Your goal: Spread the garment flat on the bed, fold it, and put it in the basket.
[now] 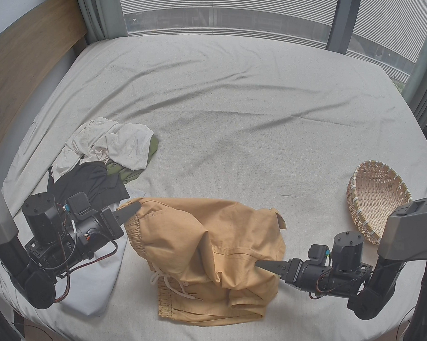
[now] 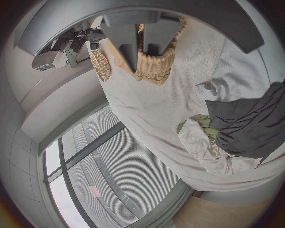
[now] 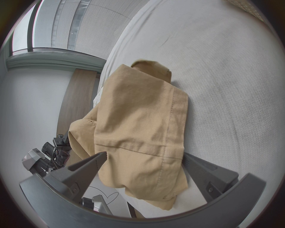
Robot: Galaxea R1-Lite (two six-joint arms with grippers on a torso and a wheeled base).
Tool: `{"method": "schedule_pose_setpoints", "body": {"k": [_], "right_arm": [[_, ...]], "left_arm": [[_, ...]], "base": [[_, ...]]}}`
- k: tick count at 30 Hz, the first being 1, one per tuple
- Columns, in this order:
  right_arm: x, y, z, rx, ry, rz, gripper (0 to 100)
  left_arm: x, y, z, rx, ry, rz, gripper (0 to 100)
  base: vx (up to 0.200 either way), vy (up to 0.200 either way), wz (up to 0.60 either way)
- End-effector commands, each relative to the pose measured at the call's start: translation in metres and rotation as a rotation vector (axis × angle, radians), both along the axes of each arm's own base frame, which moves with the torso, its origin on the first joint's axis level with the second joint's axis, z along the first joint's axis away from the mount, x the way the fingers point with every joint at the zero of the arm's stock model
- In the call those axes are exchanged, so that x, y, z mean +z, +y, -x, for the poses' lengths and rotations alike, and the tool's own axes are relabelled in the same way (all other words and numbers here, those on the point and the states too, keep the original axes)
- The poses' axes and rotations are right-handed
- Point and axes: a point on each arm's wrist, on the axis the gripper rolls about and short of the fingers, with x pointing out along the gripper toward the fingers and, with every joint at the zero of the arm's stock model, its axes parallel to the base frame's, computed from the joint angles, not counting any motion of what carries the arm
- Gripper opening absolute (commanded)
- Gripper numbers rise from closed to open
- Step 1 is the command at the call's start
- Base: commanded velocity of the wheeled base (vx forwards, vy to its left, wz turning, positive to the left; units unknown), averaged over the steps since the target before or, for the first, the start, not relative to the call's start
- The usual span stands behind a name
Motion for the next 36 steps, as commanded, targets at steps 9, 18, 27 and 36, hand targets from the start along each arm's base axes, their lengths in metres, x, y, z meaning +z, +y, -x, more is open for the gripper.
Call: {"method": "schedule_pose_setpoints", "body": {"k": [9,18,27,36], "right_arm": [[0.018,-0.003,0.016,-0.007,-0.057,-0.068,100],[0.040,-0.009,0.027,-0.006,-0.109,-0.103,100],[0.053,-0.010,0.029,-0.002,-0.154,-0.126,100],[0.070,-0.005,0.027,0.023,-0.224,-0.168,100]], "left_arm": [[-0.005,0.000,-0.005,0.003,0.012,-0.004,0],[-0.006,0.004,-0.009,0.025,0.012,-0.004,0],[-0.005,0.004,-0.009,0.025,0.011,-0.003,0],[-0.005,0.004,-0.008,0.023,0.009,-0.003,0]], "base": [[0.000,0.000,0.00],[0.000,0.000,0.00],[0.000,0.000,0.00],[0.000,0.000,0.00]]}}
